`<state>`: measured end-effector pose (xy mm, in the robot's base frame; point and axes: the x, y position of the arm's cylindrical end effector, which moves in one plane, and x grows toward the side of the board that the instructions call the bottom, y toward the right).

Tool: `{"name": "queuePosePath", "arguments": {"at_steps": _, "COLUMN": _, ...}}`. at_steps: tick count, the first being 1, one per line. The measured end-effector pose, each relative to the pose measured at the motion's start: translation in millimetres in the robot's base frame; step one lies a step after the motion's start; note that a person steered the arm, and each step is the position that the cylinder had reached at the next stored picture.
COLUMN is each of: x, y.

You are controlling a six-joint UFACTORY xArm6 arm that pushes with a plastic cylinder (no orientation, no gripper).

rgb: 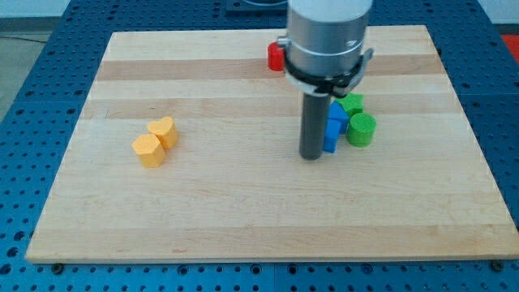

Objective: Slide the hexagon into the red circle

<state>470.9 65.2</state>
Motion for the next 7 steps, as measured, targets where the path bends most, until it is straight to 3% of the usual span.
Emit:
{"name": "queuePosePath", "arguments": {"at_steps": 1, "x": -14, "y": 17}}
{"name": "queuePosePath", "arguments": {"at_steps": 2, "x": -1, "y": -1}}
{"name": "queuePosePath", "arguments": {"at_steps": 3, "x": 26, "y": -54}}
{"name": "queuePosePath", "arguments": {"at_steps": 5, "x": 70, "y": -239}}
{"name": "queuePosePath", "arguments": {"at_steps": 7, "x": 22, "y": -250}}
